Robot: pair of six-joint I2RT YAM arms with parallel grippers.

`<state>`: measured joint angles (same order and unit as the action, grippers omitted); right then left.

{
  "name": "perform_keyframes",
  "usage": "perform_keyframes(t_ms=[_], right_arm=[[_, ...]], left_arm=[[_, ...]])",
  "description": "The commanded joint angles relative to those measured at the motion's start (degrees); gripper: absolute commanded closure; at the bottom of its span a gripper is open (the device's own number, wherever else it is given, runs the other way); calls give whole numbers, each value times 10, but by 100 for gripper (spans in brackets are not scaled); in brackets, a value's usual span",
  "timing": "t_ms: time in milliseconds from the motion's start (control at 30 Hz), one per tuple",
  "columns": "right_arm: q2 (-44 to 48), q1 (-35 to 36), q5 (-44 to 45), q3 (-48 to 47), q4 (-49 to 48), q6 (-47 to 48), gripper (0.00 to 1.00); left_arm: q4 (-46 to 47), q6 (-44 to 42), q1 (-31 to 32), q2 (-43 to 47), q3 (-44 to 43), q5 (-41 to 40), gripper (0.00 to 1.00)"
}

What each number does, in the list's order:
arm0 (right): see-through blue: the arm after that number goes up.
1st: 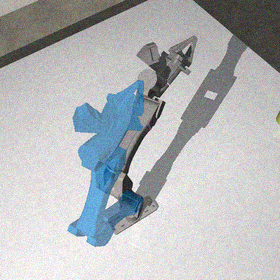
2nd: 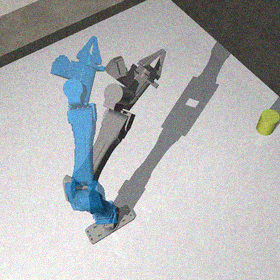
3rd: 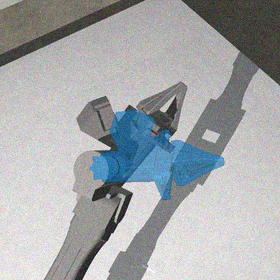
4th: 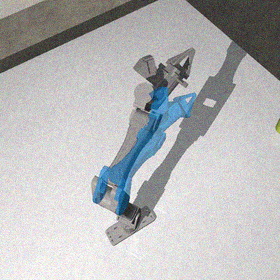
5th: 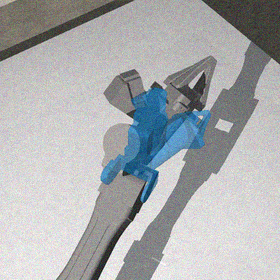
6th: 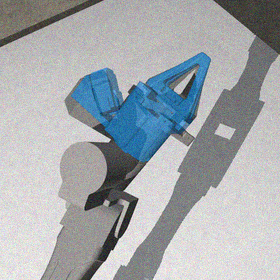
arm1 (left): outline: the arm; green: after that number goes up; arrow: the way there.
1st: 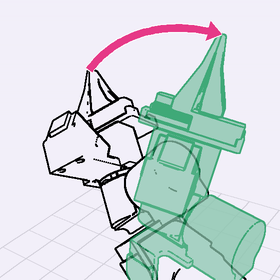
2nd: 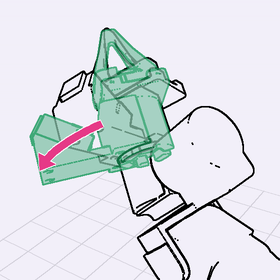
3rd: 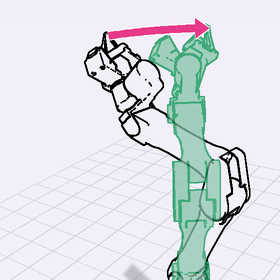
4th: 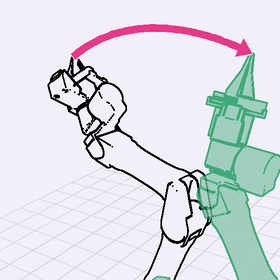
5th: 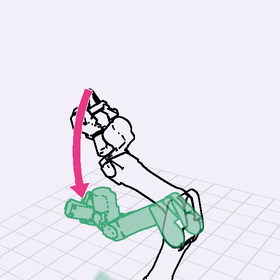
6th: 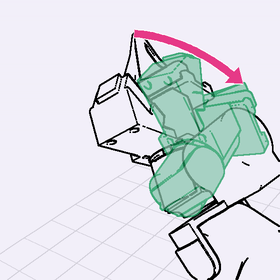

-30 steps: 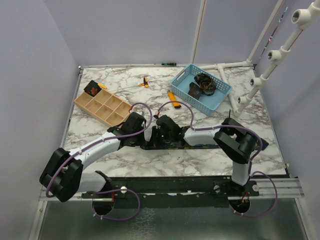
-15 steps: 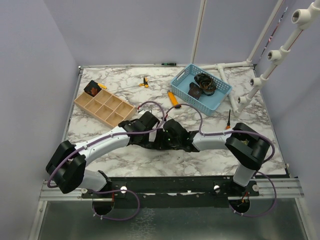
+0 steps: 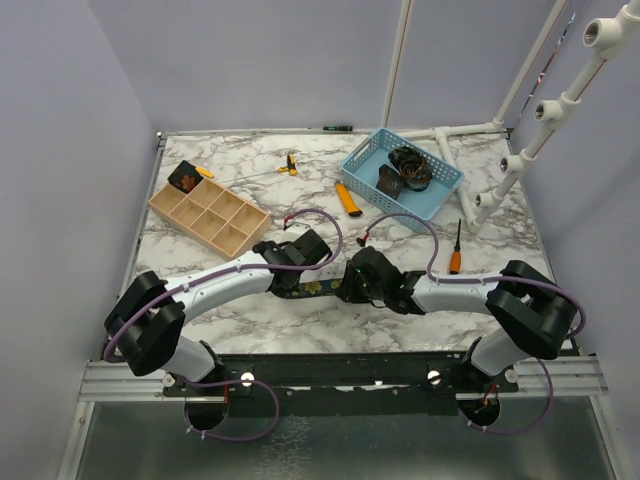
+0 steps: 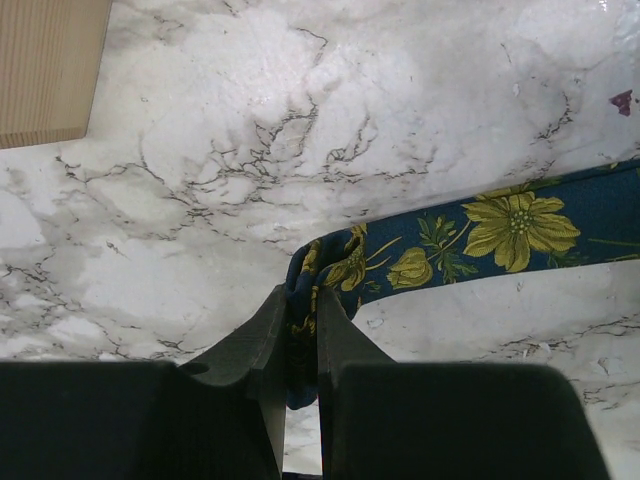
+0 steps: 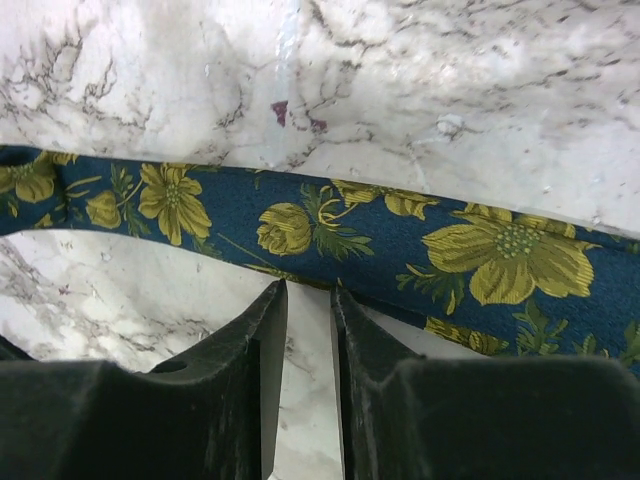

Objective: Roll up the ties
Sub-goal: Roll the tie at the center of the board.

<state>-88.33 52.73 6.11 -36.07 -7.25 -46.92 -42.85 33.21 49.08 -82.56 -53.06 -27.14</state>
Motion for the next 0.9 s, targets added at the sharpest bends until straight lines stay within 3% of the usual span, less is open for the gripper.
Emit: perform_keyframes(t_ms=[0, 600, 867], right_arm=[[0, -13, 41, 13, 8, 7, 72], [-35, -22, 24, 33, -18, 22, 77], [63, -22, -36, 44, -18, 58, 66]], left_arm=[[-5, -19, 9, -2, -14, 8, 100], [62, -81, 7, 28, 30, 98, 100], [39, -61, 7, 5, 21, 35, 100]])
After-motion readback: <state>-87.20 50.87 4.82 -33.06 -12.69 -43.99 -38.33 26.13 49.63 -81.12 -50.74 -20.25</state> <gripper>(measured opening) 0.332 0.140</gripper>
